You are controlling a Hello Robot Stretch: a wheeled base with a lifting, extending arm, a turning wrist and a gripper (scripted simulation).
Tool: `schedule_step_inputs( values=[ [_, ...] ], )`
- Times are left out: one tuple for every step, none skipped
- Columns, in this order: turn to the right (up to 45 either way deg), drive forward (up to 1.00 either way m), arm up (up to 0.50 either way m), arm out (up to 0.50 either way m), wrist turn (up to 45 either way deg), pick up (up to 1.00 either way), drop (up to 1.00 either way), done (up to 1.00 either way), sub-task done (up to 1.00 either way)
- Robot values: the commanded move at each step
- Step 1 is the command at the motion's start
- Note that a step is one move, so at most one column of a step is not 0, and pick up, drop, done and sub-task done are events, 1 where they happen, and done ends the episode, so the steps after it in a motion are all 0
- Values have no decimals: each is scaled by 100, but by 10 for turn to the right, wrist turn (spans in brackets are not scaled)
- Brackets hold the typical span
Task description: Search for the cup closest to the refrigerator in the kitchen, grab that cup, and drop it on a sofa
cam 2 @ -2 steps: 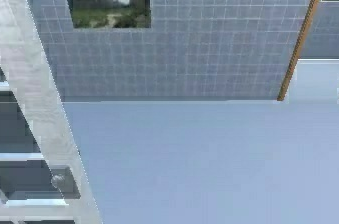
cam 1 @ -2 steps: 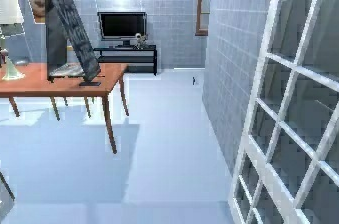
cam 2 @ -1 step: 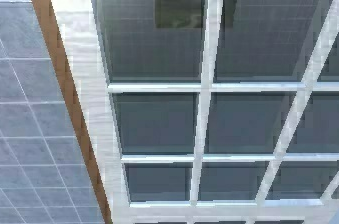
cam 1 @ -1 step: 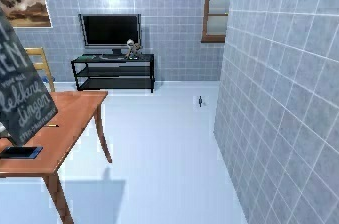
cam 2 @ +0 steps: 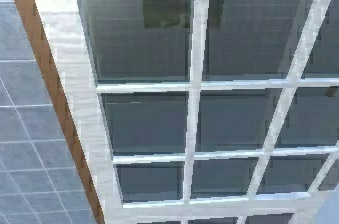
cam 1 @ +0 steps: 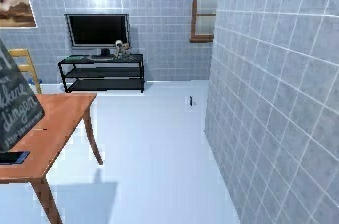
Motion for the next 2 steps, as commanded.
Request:
schedule_step_inputs(
  values=[
    [-300, 0, 0, 0, 0, 0, 0, 0, 0],
    [0, 30, 0, 0, 0, 0, 0, 0, 0]
  ],
)
